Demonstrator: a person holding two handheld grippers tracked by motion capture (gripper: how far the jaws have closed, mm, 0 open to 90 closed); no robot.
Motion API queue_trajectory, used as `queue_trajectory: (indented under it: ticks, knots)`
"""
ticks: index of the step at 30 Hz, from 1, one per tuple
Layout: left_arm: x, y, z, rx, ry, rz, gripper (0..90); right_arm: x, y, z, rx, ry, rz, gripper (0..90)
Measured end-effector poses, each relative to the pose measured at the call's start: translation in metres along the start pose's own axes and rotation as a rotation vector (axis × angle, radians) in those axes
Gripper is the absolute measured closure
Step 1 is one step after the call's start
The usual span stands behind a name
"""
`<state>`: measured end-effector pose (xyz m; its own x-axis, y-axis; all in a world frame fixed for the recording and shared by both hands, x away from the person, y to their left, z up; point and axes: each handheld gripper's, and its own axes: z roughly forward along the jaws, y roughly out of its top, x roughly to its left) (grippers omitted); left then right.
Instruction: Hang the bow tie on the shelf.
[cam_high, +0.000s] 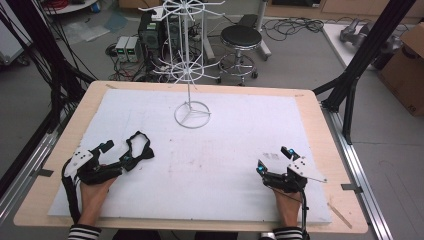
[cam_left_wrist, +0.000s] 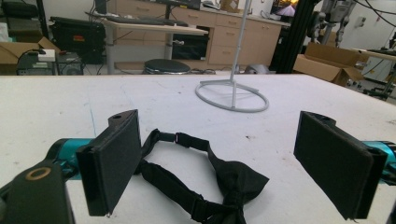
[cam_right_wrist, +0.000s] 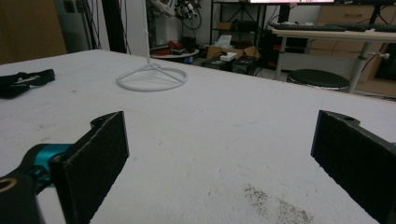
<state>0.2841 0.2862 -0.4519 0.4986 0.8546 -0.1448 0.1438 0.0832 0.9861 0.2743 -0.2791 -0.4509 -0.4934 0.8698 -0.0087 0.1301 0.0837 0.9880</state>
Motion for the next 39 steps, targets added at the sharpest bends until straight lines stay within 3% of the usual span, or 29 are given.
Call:
queue_trajectory:
  ticks: [11,15,20,23,27,33,34,35,39]
  knots:
    - [0.0,0.0,0.0,-0.004,0.003,0.0,15.1,-0.001,0.0,0.0,-0.006,0.001,0.013,3.1]
    - [0.001,0.002,-0.003,0.011,0.04,0.027,15.0,-0.001,0.0,-0.001,-0.003,0.003,0.023,3.1]
    - [0.003,0.006,-0.006,0.021,0.031,0.016,14.7,-0.002,0.0,-0.001,-0.004,0.002,0.023,3.1]
    - [0.003,0.015,-0.007,0.058,0.02,0.051,14.7,-0.001,0.0,-0.001,-0.002,0.001,0.025,3.1]
    - [0.003,0.022,-0.006,0.096,0.011,0.063,14.7,-0.001,0.0,-0.001,-0.003,0.001,0.02,3.1]
    - [-0.004,0.039,0.003,0.226,-0.054,0.182,14.8,-0.001,0.0,-0.001,-0.002,0.0,0.026,3.1]
    - [-0.004,0.039,0.003,0.226,-0.054,0.182,14.9,-0.001,0.0,-0.001,-0.002,0.0,0.026,3.1]
    - [-0.007,0.043,0.006,0.258,-0.066,0.207,14.8,-0.001,0.0,-0.001,-0.002,0.0,0.026,3.1]
    - [-0.01,0.05,0.016,0.336,-0.098,0.242,15.1,-0.001,0.0,-0.001,-0.002,0.0,0.026,3.0]
